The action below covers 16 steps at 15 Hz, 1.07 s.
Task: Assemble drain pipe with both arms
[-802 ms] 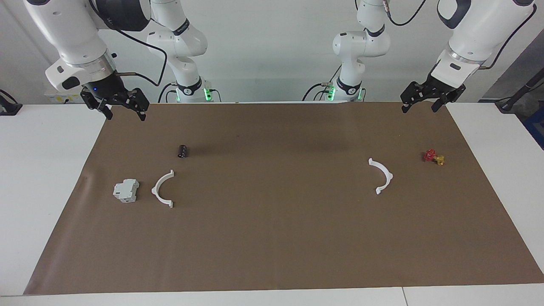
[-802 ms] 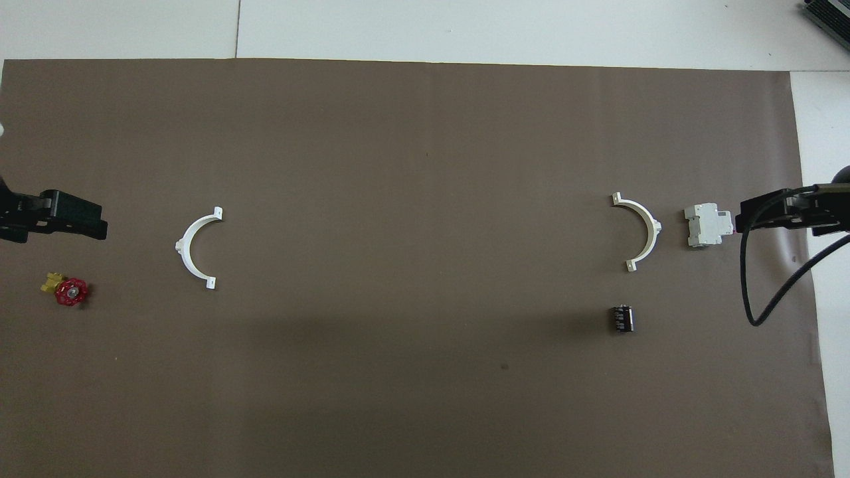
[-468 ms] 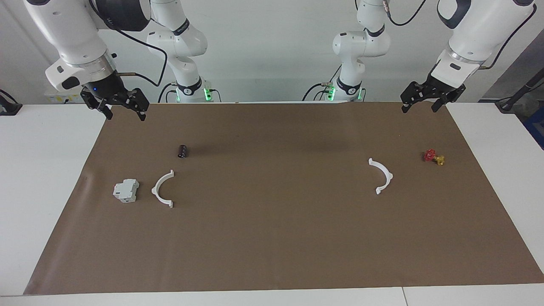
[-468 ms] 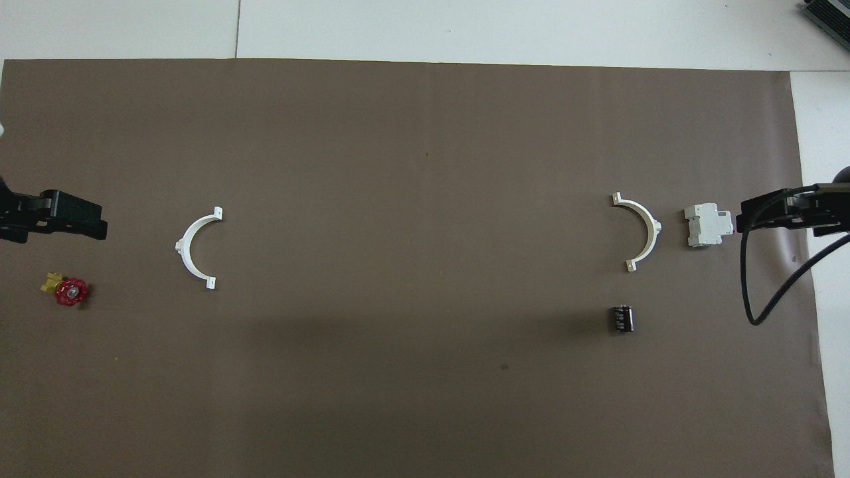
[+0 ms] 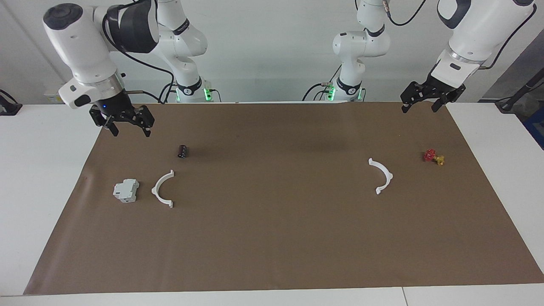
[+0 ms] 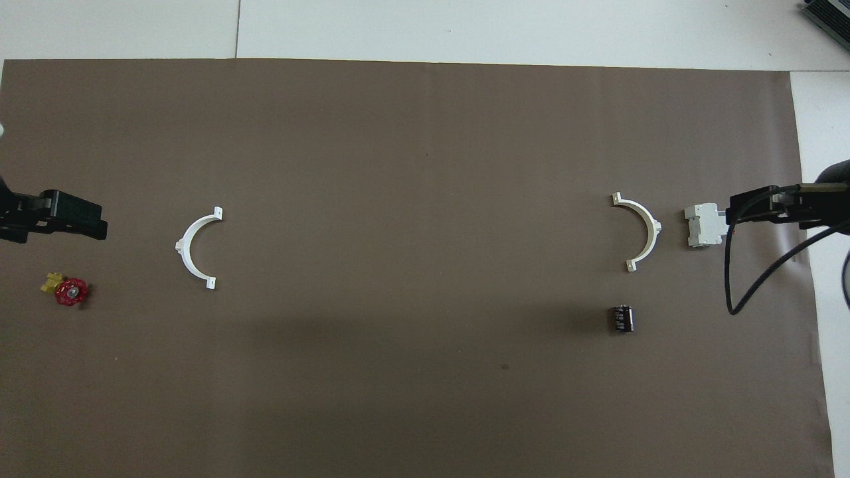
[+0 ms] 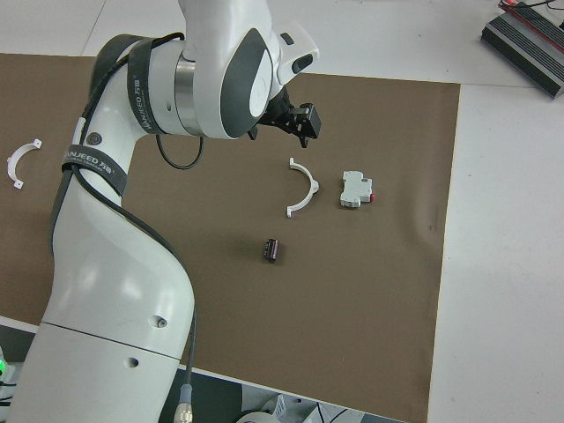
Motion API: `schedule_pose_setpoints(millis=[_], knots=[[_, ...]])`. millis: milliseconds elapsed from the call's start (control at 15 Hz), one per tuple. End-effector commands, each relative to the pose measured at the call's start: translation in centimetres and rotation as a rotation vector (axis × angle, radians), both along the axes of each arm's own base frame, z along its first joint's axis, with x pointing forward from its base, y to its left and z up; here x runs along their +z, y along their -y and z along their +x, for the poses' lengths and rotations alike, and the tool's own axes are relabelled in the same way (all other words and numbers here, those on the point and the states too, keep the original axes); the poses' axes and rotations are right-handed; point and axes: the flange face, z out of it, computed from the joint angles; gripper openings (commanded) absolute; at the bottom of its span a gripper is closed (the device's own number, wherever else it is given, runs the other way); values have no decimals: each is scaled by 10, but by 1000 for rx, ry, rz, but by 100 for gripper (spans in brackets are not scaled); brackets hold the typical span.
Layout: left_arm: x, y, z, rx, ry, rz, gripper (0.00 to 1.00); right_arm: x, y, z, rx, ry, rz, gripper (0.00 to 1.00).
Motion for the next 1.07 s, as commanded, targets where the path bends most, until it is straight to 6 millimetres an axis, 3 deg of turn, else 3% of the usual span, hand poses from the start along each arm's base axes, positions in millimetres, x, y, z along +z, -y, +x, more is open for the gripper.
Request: schedule_pose_setpoints(millis=[0, 267, 401, 669, 802, 1003], knots=[[3, -3, -5, 5, 3, -11, 100, -70, 8, 2, 150, 31, 17, 100], [3, -3, -5, 5, 2, -11, 100, -156, 13, 27, 289, 46, 52, 99], [3, -3, -5, 5, 2, -11, 100, -185, 15, 31, 332, 78, 44, 97], [3, -3, -5, 5, 2, -11, 100, -207, 20, 33, 345, 78, 40, 88], [3, -3, -5, 5, 2, -11, 100, -219, 39, 28, 361, 58, 37, 84], [3, -3, -5, 5, 3, -11, 100, -227, 38, 29, 359, 72, 30, 70]])
